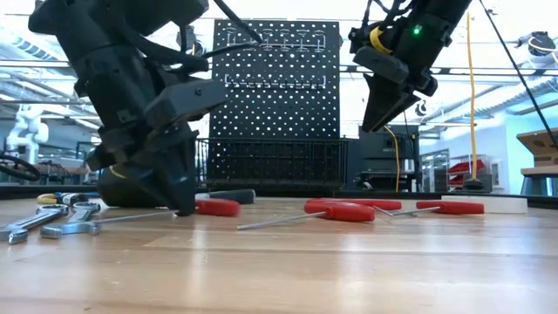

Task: Hang tools onto peg board
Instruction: Hang the allen wrench on the peg board

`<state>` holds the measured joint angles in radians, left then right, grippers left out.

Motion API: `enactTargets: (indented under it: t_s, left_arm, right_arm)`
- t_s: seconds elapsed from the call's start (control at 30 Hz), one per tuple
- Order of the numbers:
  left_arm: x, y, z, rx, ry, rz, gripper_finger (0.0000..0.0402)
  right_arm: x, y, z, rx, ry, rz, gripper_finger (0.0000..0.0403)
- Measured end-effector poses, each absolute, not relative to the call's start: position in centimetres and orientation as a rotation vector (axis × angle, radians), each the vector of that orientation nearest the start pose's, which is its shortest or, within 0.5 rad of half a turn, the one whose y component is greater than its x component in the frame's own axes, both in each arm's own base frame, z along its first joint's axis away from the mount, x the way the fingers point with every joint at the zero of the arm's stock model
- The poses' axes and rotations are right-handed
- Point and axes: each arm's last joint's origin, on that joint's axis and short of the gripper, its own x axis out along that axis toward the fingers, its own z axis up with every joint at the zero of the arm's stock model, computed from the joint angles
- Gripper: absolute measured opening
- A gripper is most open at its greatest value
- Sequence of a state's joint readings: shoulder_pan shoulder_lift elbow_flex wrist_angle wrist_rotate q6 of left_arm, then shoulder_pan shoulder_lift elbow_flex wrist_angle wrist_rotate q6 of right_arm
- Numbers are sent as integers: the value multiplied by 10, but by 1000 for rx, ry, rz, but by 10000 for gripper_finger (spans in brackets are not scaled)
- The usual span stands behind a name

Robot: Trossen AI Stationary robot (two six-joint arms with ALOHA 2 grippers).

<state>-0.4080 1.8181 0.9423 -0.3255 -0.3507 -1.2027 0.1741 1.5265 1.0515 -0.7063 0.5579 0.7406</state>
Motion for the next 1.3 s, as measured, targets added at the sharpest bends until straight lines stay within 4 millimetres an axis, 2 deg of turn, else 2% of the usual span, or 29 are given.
enactTargets:
  t_s: [0.13,0.27,0.47,0.63,0.83,1.03,1.17,1.3]
  left_arm:
    - [301,-119,121,-621,945,589,9]
    - [302,-118,132,-565,901,549,4]
    - [313,-117,178,-475,740,442,3]
    - [310,-101,218,-397,623,444,2]
    - [287,-77,265,-243,440,598,2]
    - [261,-61,305,-51,225,877,1]
    - [256,-54,316,40,125,1095,3]
    - [260,-40,320,92,127,1196,4]
  right_arm:
    - [287,35,223,234,908,-709,114]
    - [287,35,223,235,911,-707,114]
    - [282,34,221,210,960,-719,114]
    - [274,32,224,209,982,-766,114]
    - [262,32,235,225,939,-830,114]
    - [262,34,236,217,918,-837,114]
    - [262,33,237,190,885,-864,114]
    - [263,33,238,178,863,-877,114]
